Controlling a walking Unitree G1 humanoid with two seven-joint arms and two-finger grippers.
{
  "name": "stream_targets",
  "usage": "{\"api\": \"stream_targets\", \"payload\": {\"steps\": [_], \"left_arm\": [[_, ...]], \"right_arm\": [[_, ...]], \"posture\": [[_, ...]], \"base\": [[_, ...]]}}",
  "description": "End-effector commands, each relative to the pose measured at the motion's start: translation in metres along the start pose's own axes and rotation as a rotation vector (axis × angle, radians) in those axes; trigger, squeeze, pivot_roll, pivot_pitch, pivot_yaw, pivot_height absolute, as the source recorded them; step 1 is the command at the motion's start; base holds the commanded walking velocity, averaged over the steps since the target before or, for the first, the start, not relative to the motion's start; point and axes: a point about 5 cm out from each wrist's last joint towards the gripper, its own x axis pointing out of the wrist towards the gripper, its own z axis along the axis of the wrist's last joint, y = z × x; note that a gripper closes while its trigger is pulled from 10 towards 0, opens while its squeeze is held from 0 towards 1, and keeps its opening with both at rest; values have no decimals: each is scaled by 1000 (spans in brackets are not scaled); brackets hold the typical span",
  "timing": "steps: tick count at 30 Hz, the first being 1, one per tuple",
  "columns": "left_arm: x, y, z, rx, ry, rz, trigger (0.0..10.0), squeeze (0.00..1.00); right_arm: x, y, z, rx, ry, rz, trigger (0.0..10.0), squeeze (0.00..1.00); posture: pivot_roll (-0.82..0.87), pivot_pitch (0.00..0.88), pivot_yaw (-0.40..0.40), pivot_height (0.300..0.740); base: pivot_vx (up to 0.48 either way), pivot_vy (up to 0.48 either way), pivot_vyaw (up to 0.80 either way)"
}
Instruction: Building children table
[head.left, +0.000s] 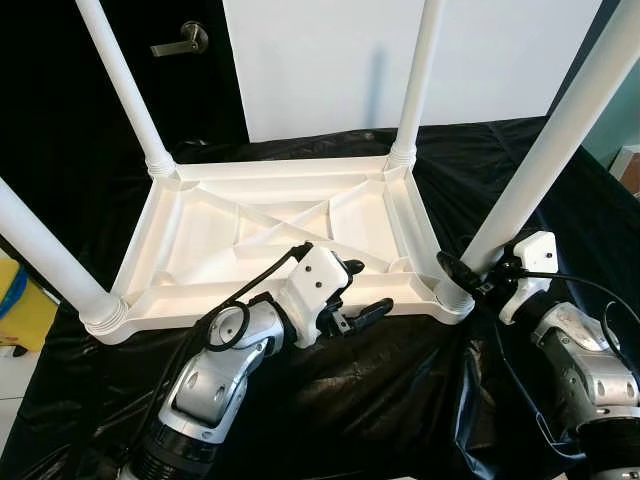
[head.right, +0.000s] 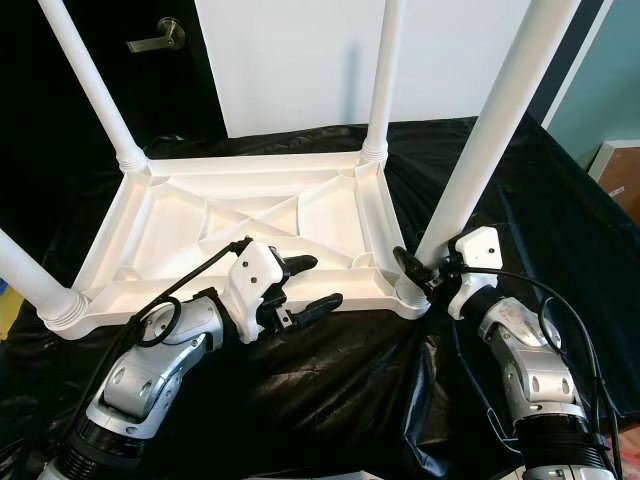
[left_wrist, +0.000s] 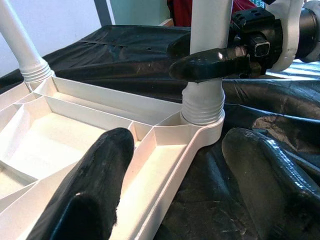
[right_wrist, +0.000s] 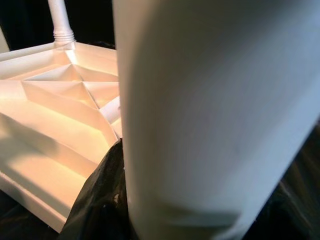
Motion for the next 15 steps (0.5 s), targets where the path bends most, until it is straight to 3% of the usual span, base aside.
{"api": "stream_targets", "payload": {"steps": [1,2,3,4,5,15], "left_arm": [[0,5,-1,6,9,50,10000,0],[0,5,-1,6,9,50,10000,0],[-1,6,-1,7,9,53,10000,0],[-1,6,-1,7,9,53,10000,0],[-1,7,0,8,9,55,10000,0],[-2,9,0,9,10,66,10000,0]], "right_arm": [[-3,-5,-6,15,42,3,0,0],[-3,-5,-6,15,42,3,0,0],[-3,-3,-8,23,60,24,941,0],[-3,-3,-8,23,60,24,941,0],[-3,-1,-11,33,82,39,10000,0],[-1,10,-26,104,145,-42,10000,0]], "posture": [[-70,55,13,740],[-70,55,13,740],[-71,55,15,740],[-71,55,15,740],[-69,57,14,740],[-66,58,10,740]], "base": [[0,0,0],[0,0,0],[0,0,0],[0,0,0],[0,0,0],[0,0,0]]}}
